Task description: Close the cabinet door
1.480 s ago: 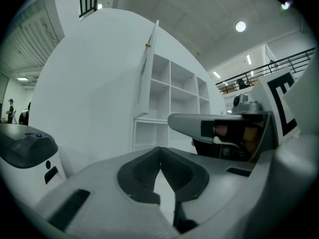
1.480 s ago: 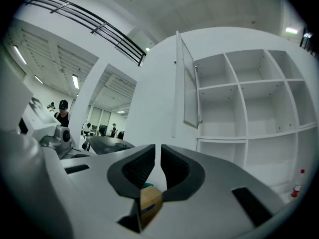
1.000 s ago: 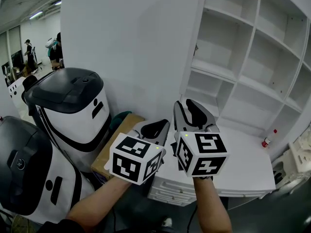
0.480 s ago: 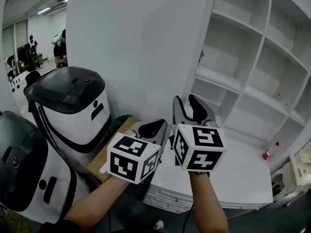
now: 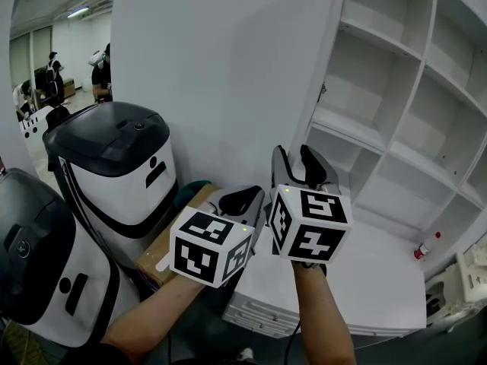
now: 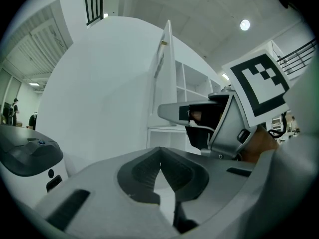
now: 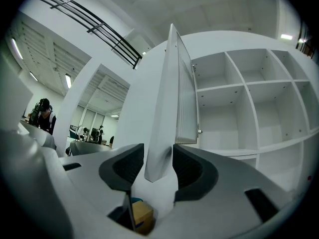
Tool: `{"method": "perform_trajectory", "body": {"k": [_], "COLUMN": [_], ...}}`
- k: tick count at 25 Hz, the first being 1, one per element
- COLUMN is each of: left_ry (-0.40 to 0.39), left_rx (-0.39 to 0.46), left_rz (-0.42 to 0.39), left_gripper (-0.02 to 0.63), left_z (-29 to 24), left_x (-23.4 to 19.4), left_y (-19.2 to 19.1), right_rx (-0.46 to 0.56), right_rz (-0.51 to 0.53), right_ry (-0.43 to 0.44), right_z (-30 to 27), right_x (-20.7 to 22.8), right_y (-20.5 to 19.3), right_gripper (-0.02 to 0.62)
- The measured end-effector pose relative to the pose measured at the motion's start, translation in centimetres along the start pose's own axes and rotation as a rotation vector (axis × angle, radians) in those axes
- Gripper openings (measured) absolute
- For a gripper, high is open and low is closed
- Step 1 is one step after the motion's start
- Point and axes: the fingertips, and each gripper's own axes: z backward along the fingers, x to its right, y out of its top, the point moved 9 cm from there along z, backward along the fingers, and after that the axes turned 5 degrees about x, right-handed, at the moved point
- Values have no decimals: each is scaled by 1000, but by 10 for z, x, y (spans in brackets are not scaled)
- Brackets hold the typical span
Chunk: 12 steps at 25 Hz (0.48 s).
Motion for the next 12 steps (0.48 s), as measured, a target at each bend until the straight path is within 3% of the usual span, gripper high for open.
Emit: {"method": "perform_trajectory", "body": {"k": [12], "left_ry": [-23], "left_rx": [3], "left_rz": [4], "left_gripper": [14], "left_z": [-11], "left_x": [10], "left_y": [0], "right_rx": [5], "right_rz": [-5], "right_ry": [5], "right_z": [6], "right_x": [11], "right_y": [-1], "right_gripper": [149]}}
